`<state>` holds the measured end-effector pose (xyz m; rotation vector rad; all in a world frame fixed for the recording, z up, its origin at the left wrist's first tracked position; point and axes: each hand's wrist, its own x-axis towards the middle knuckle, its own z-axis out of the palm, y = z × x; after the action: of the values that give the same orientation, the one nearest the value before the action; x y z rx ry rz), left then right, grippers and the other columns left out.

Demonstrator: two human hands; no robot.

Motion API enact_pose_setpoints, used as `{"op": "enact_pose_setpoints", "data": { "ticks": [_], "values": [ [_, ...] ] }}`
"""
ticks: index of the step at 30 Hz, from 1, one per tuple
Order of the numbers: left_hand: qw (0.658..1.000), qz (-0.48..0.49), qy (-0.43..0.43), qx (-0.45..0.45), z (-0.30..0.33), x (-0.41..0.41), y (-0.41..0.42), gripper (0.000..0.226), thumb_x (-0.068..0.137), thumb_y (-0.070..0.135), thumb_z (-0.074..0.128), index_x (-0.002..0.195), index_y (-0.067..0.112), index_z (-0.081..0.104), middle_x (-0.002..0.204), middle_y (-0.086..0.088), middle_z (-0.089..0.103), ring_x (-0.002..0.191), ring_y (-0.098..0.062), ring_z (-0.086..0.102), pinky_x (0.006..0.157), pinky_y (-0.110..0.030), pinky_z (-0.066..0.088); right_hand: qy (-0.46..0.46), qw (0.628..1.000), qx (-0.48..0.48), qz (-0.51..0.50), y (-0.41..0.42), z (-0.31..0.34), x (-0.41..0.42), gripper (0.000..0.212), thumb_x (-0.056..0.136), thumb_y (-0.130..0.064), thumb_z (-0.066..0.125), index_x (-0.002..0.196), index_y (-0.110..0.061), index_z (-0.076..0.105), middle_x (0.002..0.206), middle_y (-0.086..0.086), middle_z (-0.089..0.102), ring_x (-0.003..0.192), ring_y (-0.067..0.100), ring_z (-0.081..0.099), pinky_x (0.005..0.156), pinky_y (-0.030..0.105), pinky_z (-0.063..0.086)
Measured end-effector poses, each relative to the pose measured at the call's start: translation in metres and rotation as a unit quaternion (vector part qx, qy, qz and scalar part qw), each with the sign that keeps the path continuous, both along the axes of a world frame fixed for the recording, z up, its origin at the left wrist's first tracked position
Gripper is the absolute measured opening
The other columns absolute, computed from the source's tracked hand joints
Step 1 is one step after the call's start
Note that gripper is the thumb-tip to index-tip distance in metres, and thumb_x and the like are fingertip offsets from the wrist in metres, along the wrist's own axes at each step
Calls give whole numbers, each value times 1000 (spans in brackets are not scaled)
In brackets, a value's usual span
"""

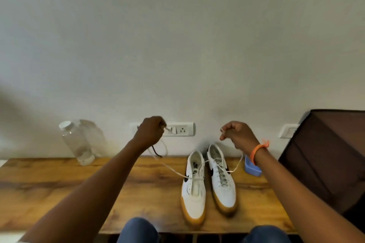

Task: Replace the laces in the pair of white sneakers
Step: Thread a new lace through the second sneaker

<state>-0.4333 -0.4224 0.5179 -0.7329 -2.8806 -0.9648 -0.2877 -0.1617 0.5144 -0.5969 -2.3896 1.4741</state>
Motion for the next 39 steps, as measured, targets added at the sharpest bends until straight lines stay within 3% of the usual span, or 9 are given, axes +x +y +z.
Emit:
{"op": "enact_pose_setpoints", "data": {
  "ticks": [2, 5, 7, 12, 15, 18, 23, 33, 39],
  "values": [
    [995, 38, 7, -87, -46, -2, -10, 24, 92, 5, 51, 106, 16, 67, 107, -9, 71, 100, -28, 64, 82, -35, 50, -63, 995, 76, -10, -5, -49, -1, 20, 78, 3, 59, 83, -16, 62, 81, 9, 72, 72, 19, 63, 56, 19, 44],
    [975, 60, 46, -208, -98, 15, -8, 35, 89, 4, 48, 115, 22, 62, 109, -6, 69, 104, -31, 61, 80, -36, 44, -135, 984, 112, 36, -19, -115, -4, 29, 80, 3, 51, 73, -25, 55, 74, 6, 66, 77, 29, 64, 69, 38, 50],
    [969, 40, 38, -241, -133, 33, -1, 38, 87, 4, 47, 117, 25, 61, 111, -4, 67, 106, -30, 59, 81, -36, 43, -189, 973, 116, 70, -32, -150, 0, 36, 82, 1, 52, 66, -29, 61, 79, -1, 67, 86, 22, 65, 78, 33, 51],
    [983, -28, -106, -145, -217, 81, 21, 36, 91, 20, 58, 127, 24, 60, 131, -3, 56, 107, -25, 61, 82, -32, 47, -247, 968, 50, 10, -54, -216, 6, 15, 84, -19, 64, 73, -15, 74, 78, -2, 69, 78, 15, 61, 68, 23, 45],
    [974, -46, -168, -146, -247, 95, 32, 69, 88, 39, 69, 148, 27, 39, 159, 3, 27, 113, -22, 62, 83, -31, 50, -248, 968, 27, -11, -67, -243, 0, 23, 80, -40, 74, 70, -20, 70, 72, -5, 68, 72, 11, 61, 65, 24, 43],
    [969, -46, -175, -170, -264, 96, 38, 89, 84, 46, 72, 155, 31, 21, 165, 6, 11, 116, -24, 61, 81, -31, 49, -240, 969, 29, -50, -78, -260, -5, 26, 81, -39, 75, 66, -20, 65, 70, -4, 65, 70, 14, 59, 66, 27, 45],
    [962, -67, -183, -191, -276, 94, 42, 81, 88, 46, 67, 154, 32, 24, 160, 3, 31, 130, -23, 51, 96, -35, 48, -229, 970, 27, -78, -76, -273, -5, 29, 85, -26, 74, 61, -20, 59, 63, -3, 60, 64, 12, 54, 57, 22, 35],
    [955, -30, -218, -201, -277, 93, 50, 72, 89, 43, 68, 151, 31, 34, 146, -2, 50, 121, -27, 56, 93, -35, 48, -193, 970, -22, -146, -39, -265, 10, 27, 82, -17, 76, 56, -15, 69, 59, -5, 65, 61, 6, 57, 57, 9, 35],
    [955, -8, -276, -106, -285, 89, 45, 72, 82, 38, 76, 147, 31, 45, 147, 1, 51, 127, -21, 53, 98, -33, 47, -187, 968, -88, -144, -22, -261, 20, 22, 82, -18, 76, 61, -14, 71, 68, 2, 72, 76, 17, 67, 77, 28, 48]
  ]
}}
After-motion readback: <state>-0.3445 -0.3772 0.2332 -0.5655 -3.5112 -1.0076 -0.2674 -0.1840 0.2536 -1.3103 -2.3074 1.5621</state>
